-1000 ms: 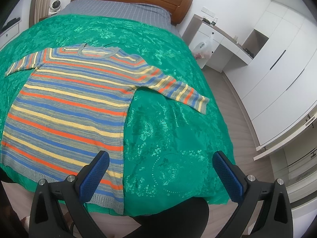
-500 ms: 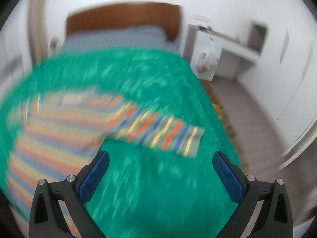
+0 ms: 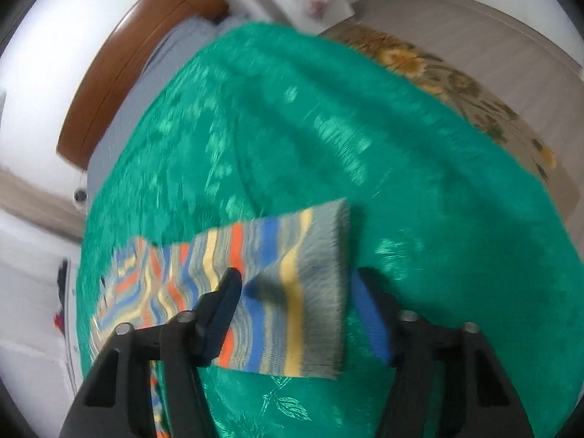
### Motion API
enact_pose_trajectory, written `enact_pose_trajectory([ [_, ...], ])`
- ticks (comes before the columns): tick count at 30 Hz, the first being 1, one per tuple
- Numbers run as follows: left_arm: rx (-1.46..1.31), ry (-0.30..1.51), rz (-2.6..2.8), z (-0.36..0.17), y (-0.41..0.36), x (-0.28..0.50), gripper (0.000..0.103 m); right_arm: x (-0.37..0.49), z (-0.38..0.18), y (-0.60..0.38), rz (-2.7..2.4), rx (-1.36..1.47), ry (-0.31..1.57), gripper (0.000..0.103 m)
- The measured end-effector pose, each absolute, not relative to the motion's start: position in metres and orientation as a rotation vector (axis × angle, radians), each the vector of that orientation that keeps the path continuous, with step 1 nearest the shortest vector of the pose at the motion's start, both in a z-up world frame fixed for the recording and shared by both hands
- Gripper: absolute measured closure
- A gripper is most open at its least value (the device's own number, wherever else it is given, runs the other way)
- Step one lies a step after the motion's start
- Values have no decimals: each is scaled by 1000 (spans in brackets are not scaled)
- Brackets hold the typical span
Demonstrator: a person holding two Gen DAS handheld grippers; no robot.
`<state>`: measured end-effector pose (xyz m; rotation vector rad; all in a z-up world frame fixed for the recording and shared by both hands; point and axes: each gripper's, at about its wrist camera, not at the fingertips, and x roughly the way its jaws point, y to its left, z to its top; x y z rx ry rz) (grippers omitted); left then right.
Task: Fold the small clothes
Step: 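Grasp a sleeve cuff with the right tool and fold it across the sweater body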
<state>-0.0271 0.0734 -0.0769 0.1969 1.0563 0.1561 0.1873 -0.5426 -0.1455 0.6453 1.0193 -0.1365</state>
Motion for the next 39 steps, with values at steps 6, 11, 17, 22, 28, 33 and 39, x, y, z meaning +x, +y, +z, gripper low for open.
enact_pose_trajectory([
  [6,184,1048,121,-79,68,-24,6,206,-53,-484,-100,474,933,98],
  [11,142,1034,101,-79,74,-23,6,241,24,-365,141,394,891,98],
  [17,95,1015,146,-76,102,-30,6,285,15,-206,348,312,947,97],
  [22,25,1040,201,-84,134,-34,6,306,-54,-115,452,264,1040,73],
  [28,-22,1067,204,-94,149,-35,6,283,-112,-113,594,450,1088,38],
  [33,-28,1081,170,-102,143,-21,6,260,-129,-167,439,409,1092,36],
  [39,-20,1056,167,-94,141,-2,5,199,-104,-177,227,51,1009,36],
])
